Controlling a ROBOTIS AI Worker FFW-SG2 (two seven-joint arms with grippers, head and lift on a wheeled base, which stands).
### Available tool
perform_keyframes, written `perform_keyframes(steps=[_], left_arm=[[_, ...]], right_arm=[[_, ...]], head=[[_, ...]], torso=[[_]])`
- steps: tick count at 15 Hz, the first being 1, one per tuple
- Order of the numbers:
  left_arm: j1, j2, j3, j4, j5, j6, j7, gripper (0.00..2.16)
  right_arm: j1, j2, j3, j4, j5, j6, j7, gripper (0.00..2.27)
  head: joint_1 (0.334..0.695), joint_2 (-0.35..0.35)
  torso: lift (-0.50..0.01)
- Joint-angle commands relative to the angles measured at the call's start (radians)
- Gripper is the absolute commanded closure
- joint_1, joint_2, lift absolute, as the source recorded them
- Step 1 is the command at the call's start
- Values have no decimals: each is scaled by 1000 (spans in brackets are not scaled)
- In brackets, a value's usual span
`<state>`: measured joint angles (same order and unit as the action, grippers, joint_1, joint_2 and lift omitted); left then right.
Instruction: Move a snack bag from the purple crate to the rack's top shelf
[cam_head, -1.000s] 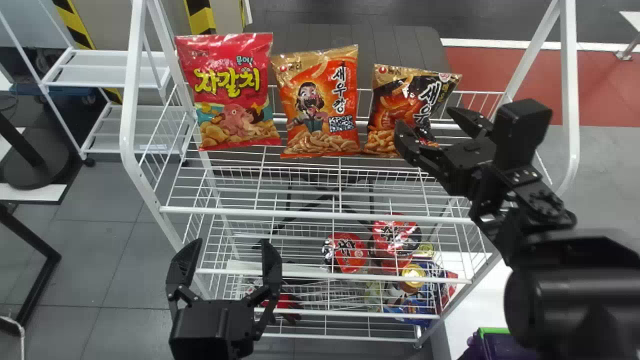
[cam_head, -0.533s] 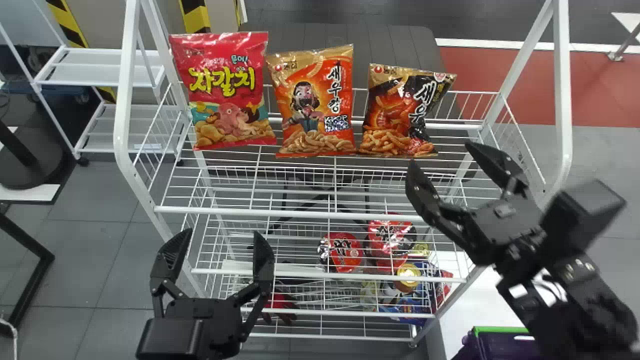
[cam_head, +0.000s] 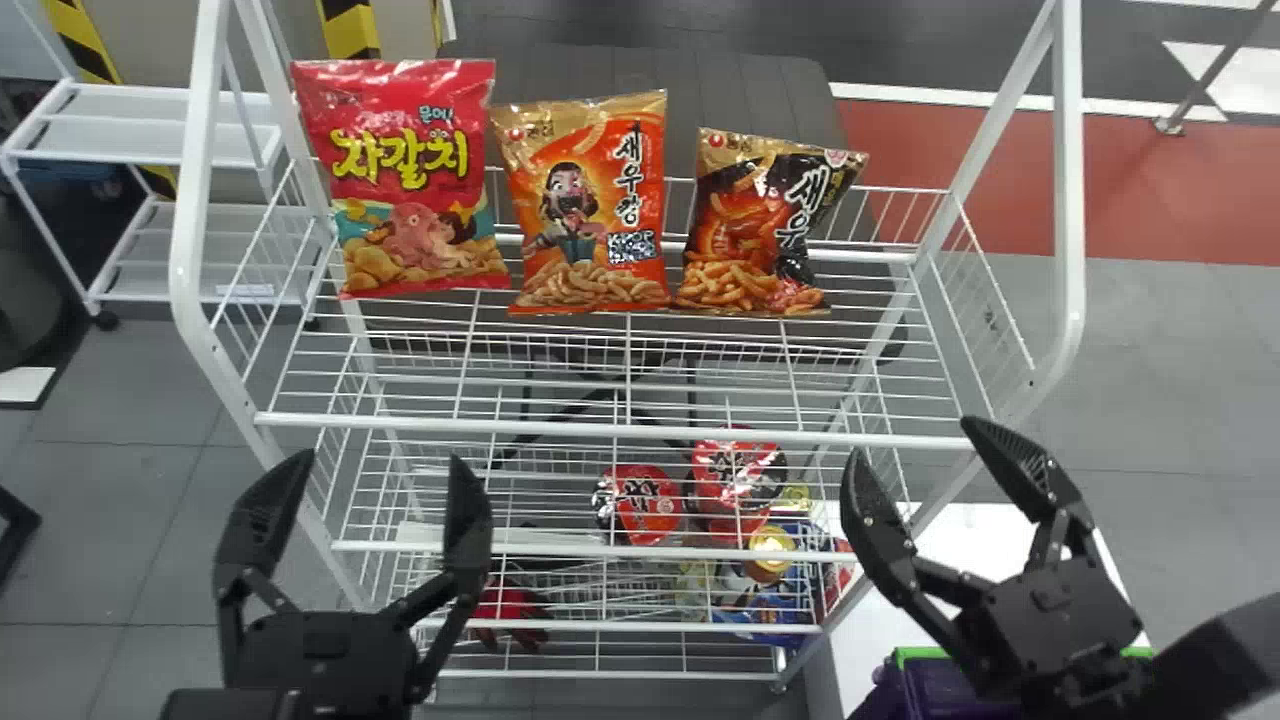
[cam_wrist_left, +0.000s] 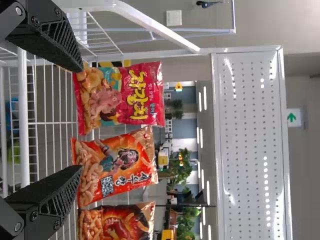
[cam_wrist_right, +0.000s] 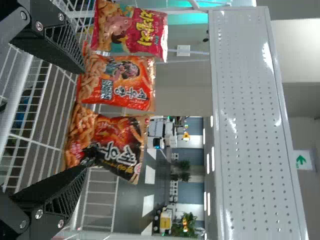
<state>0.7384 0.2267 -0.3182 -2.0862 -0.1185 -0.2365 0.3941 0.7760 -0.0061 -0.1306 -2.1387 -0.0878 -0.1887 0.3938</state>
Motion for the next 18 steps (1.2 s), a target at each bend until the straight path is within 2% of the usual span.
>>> perform_keyframes(steps=[1,4,7,10,18], left_arm=[[30,-1,10,-14,-9,3,0,140],[41,-1,1,-23,-12,24,3,144],[55,-3,-4,-41,-24,30,6,147],[61,-3,-5,-43,-33,27,17,147],[70,-6,-12,-46,-46,21,25,147]], right_arm=[[54,7,-1,-12,-23,10,-35,167],[95,7,45,-38,-21,16,-67,164],[117,7,106,-47,-17,28,-79,164],[120,7,95,-69,-24,25,-81,164],[123,7,106,-70,-24,-5,-81,161]], head=[[695,-106],[695,-120],[695,-91],[695,-59],[695,-62]], torso=[[0],[0],[0],[0],[0]])
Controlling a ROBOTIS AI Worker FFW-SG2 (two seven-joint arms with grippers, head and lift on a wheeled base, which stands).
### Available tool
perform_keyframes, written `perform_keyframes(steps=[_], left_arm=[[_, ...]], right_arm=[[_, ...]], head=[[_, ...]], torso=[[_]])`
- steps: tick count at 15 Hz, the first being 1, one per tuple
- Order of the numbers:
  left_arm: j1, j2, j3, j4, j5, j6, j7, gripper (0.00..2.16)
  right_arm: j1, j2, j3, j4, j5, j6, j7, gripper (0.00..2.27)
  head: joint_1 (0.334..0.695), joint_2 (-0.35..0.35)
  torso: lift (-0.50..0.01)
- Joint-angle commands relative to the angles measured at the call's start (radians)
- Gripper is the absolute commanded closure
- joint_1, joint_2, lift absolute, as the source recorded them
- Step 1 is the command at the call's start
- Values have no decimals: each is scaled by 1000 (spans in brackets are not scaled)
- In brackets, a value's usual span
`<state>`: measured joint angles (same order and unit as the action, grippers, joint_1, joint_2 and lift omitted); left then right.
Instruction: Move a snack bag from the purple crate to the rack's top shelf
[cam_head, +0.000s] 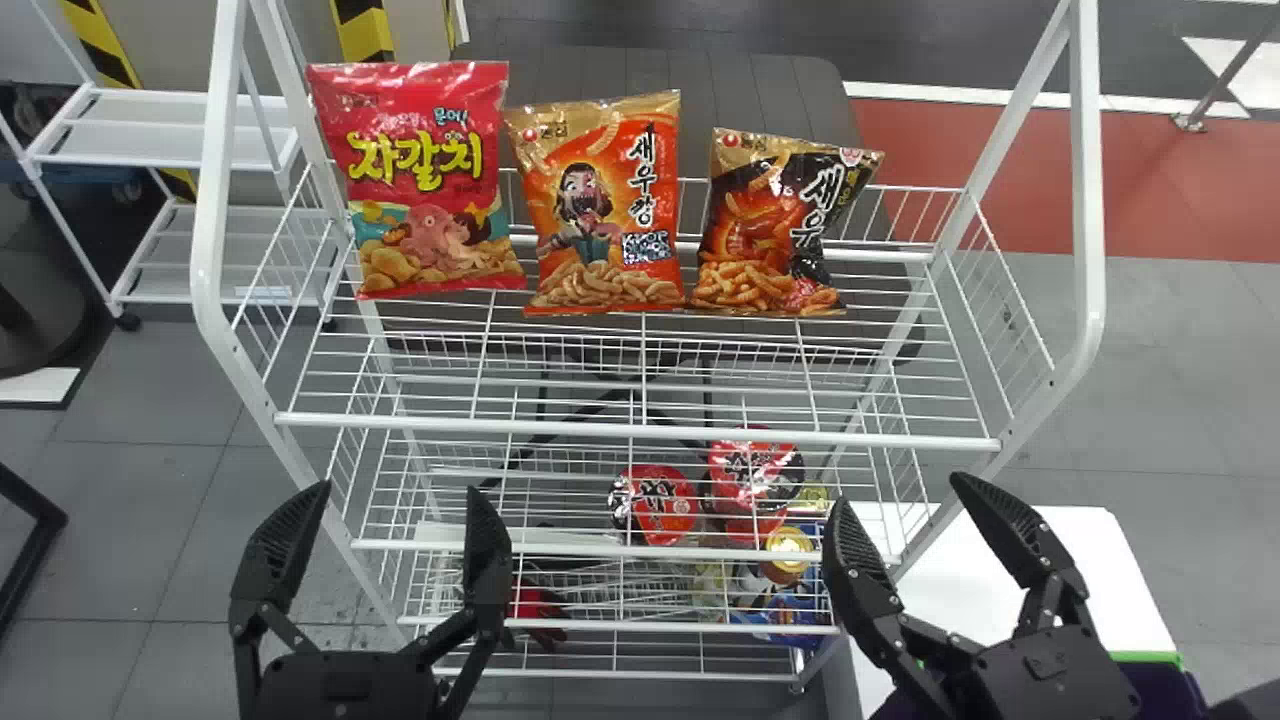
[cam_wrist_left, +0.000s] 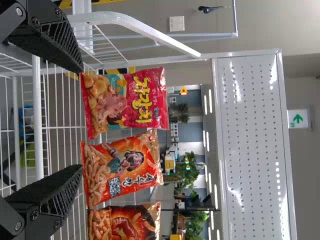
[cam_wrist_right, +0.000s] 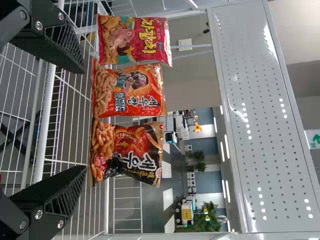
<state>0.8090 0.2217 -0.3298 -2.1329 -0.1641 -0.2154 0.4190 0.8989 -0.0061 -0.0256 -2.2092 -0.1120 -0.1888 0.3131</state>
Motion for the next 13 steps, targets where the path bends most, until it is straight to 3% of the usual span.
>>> perform_keyframes(steps=[1,13], left_arm=[[1,-1,0,-1,-2,-3,1,147],[1,-4,2,2,-2,-6,6,147]], right_arm=[[0,7,3,3,0,-14,1,161],[0,7,3,12,0,-51,3,164]], head=[[695,-62],[695,-59]], torso=[[0],[0]])
